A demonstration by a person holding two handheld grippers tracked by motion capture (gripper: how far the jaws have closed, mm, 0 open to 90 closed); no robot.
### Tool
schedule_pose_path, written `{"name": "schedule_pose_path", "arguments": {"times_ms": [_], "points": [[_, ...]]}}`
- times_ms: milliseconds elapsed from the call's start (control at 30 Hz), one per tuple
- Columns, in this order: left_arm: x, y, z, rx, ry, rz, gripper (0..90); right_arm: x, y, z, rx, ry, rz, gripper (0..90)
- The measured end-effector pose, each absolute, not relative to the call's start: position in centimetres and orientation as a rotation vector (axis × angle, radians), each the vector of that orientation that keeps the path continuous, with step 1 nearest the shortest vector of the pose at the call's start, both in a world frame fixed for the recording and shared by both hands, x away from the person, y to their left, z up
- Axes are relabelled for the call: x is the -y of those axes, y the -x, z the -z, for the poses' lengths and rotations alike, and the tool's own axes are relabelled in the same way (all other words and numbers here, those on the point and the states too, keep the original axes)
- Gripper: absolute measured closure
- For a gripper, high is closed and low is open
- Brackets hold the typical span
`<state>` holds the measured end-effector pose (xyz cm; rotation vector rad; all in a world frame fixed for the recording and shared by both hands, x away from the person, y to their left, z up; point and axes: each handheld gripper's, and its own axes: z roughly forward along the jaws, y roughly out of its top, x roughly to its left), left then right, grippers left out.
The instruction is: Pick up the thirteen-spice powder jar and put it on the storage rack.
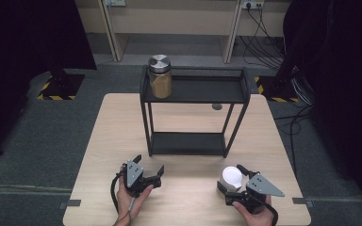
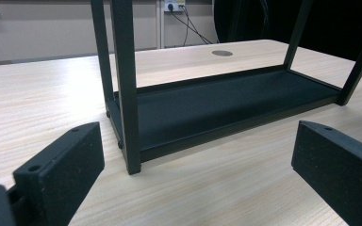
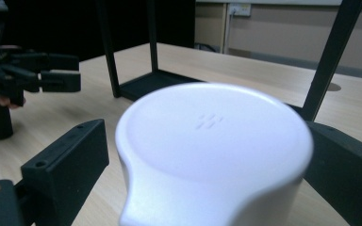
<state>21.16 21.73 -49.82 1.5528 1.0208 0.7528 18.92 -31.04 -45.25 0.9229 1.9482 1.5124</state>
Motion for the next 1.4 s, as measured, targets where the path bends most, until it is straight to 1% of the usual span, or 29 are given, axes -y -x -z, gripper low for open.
{"name": "schedule_pose_path", "arguments": {"times_ms": [467, 633, 700, 733, 767, 800, 833, 867, 1133, 1400], "points": [[-21.8, -21.2, 49.8, -1.021, -1.553, -0.754, 2.2, 31.0, -20.1, 45.5, -2.052, -0.952, -1.457, 8.5], [-21.8, -21.2, 49.8, -1.020, -1.554, -0.756, 2.3, 31.3, -20.3, 45.6, -2.066, -0.961, -1.441, 13.2], [-21.8, -21.2, 49.8, -1.021, -1.552, -0.755, 2.3, 31.5, -20.4, 45.6, -2.072, -0.953, -1.442, 16.9], [-21.8, -21.2, 49.8, -1.021, -1.552, -0.755, 2.3, 31.6, -20.4, 45.6, -2.075, -0.946, -1.443, 20.4], [-21.8, -21.2, 49.8, -1.022, -1.552, -0.755, 2.3, 31.6, -20.4, 45.6, -2.075, -0.946, -1.443, 20.4], [-21.8, -21.2, 49.8, -1.021, -1.555, -0.756, 2.2, 31.8, -20.5, 45.5, -2.086, -0.928, -1.445, 25.4], [-21.7, -21.2, 49.8, -1.020, -1.555, -0.758, 2.2, 31.8, -20.5, 45.5, -2.086, -0.928, -1.445, 25.4], [-21.7, -21.2, 49.8, -1.019, -1.556, -0.761, 2.2, 31.8, -20.5, 45.5, -2.093, -0.902, -1.449, 30.4], [-21.8, -21.2, 49.8, -1.024, -1.551, -0.753, 2.1, 31.4, -20.2, 45.6, -2.079, -0.891, -1.434, 30.8], [-21.8, -21.2, 49.8, -1.026, -1.549, -0.752, 2.1, 31.6, -20.0, 44.8, -2.020, -0.870, -1.469, 30.8]]}}
